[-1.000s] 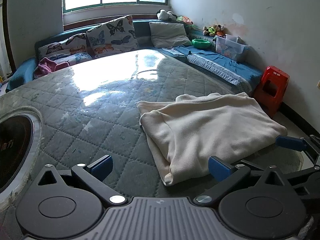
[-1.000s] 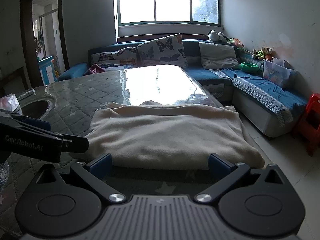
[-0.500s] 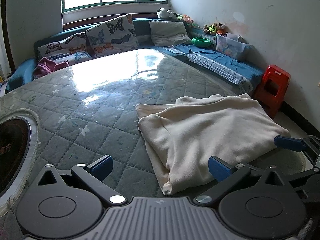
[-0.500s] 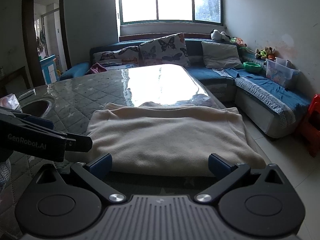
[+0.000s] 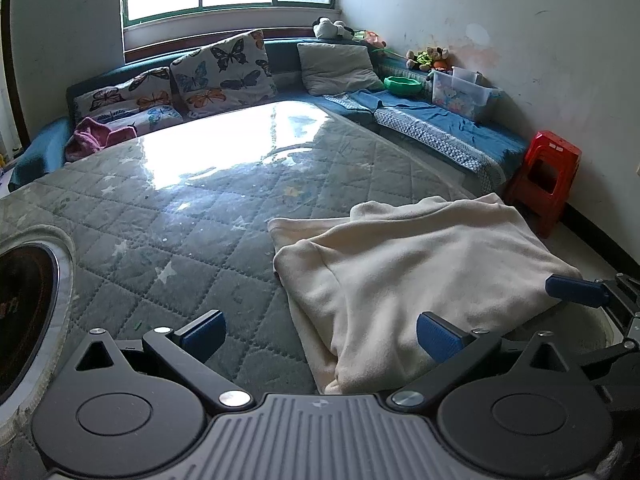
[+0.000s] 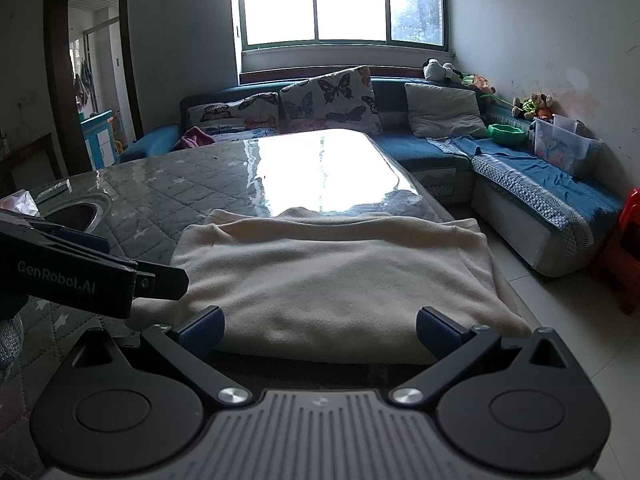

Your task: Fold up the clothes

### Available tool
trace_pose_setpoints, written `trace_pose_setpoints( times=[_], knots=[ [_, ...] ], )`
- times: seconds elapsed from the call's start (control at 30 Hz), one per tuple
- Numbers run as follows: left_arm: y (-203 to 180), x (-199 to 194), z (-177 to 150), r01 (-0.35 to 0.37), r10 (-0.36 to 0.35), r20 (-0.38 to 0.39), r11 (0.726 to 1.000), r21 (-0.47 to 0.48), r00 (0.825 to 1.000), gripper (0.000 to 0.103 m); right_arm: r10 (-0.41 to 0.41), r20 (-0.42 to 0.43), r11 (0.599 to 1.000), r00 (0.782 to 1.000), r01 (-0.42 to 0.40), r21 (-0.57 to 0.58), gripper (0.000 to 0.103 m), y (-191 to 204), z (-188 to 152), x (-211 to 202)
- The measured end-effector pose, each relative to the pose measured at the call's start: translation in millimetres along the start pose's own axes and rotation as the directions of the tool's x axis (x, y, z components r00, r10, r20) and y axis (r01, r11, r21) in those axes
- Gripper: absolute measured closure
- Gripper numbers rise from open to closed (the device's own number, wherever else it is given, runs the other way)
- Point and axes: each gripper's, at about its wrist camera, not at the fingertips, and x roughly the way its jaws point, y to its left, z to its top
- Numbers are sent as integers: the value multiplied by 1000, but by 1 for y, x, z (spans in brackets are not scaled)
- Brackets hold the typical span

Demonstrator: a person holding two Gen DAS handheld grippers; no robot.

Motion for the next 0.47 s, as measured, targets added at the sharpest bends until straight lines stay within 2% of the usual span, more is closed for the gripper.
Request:
trace_pose_setpoints(
  times=[0.47],
  knots=[
    [0,1,3,0,0,-1,1000,-7,1000,0,12,8,1000,1000,-12,-5,0,1,1,-1]
  ],
)
